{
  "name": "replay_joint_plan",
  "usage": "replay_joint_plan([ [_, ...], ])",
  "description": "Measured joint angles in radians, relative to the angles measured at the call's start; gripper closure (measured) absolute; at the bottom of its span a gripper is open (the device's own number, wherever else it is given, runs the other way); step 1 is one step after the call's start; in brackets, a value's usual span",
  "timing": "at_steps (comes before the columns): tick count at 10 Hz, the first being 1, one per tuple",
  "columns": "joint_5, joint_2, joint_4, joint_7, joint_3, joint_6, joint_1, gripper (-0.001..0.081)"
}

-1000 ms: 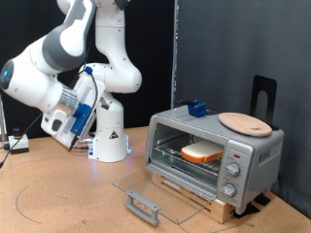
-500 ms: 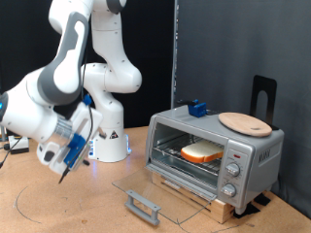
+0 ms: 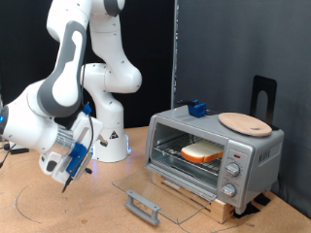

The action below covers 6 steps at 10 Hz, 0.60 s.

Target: Make a piece of toast with the oven

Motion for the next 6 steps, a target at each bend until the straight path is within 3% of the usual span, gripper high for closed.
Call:
replay_joint_plan([
  [6, 0.000, 0.141, 0.013, -0.023, 0.040, 0.121, 0.013, -0.0001],
])
